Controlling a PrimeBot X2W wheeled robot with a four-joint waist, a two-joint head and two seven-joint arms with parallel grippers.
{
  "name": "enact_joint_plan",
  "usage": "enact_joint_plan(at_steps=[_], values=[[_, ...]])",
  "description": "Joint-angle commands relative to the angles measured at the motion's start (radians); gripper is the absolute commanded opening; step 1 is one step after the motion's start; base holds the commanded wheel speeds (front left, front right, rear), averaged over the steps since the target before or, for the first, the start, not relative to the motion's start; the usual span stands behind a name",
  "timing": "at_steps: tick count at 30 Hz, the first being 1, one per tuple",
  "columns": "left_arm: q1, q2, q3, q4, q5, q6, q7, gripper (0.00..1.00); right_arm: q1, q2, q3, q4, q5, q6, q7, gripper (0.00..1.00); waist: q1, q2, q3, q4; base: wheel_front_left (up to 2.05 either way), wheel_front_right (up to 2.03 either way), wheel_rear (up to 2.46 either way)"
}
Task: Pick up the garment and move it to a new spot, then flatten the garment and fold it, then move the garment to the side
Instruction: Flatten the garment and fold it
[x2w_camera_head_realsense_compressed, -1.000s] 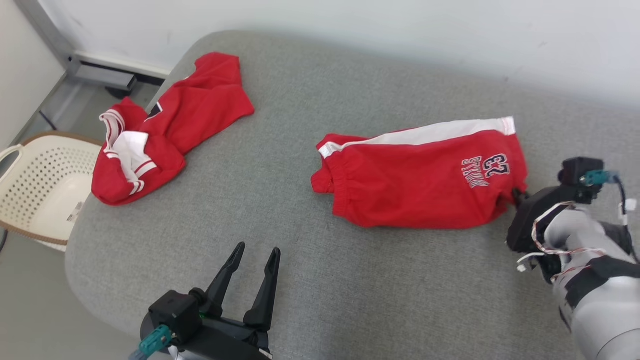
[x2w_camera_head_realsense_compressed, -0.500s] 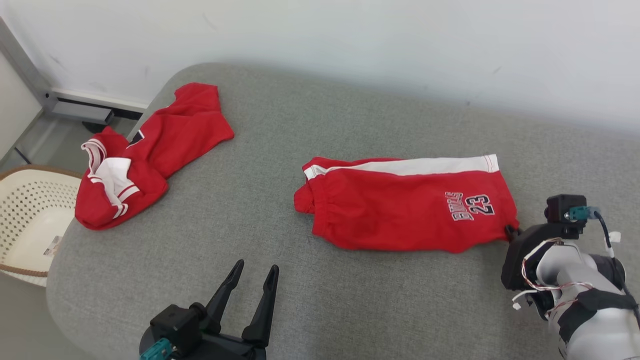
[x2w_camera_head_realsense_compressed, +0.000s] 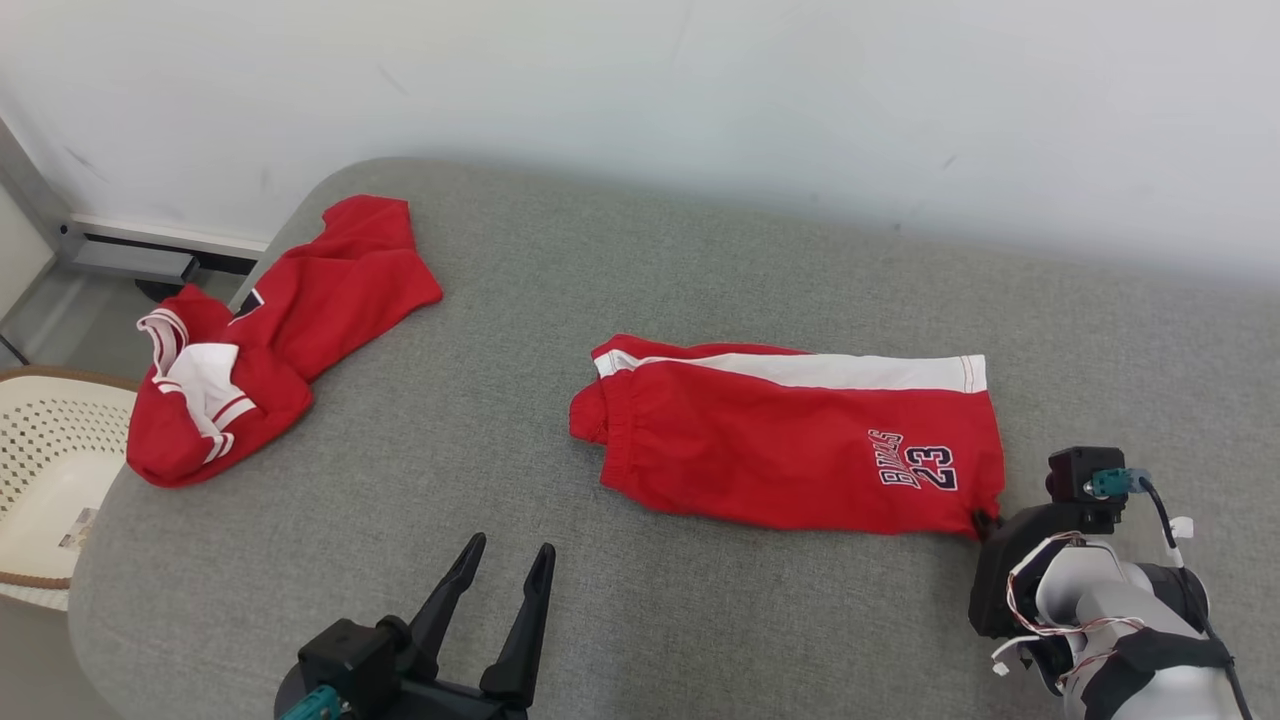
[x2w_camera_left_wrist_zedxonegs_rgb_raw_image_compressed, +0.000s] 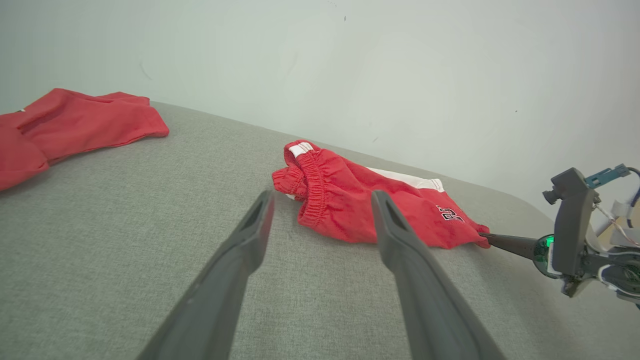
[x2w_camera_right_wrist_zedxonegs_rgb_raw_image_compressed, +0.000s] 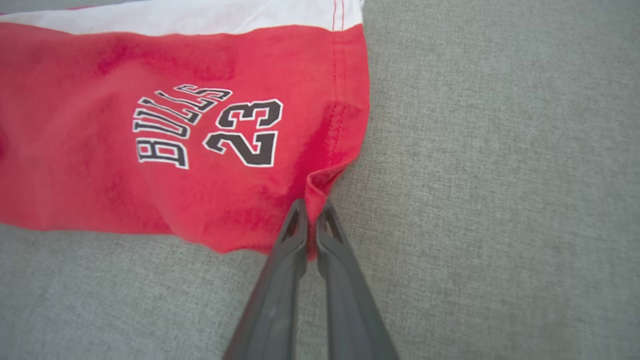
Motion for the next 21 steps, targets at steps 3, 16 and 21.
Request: enact_joint_plan(at_steps=[3, 16, 21], values=[[0.015, 0.011, 0.000, -0.007, -0.014, 0.003, 0.002, 1.00, 0.022, -0.003, -0.008, -0.006, -0.010, -0.001, 0.006, 0.00, 0.0001, 0.0000, 0.000, -0.006, 0.00, 0.00, 0.00], [0.013, 0.021, -0.001, -0.008, -0.018, 0.014, 0.002, 1.00, 0.075, 0.008, -0.056, -0.072, -0.052, -0.001, -0.041, 1.00, 0.0001, 0.0000, -0.012, -0.029, 0.00, 0.00, 0.00], [0.028, 0.027, 0.009, -0.010, -0.025, 0.029, -0.002, 1.00, 0.123, 0.009, -0.099, -0.146, -0.078, -0.001, -0.089, 1.00, 0.0001, 0.0000, -0.037, -0.042, 0.00, 0.00, 0.00]])
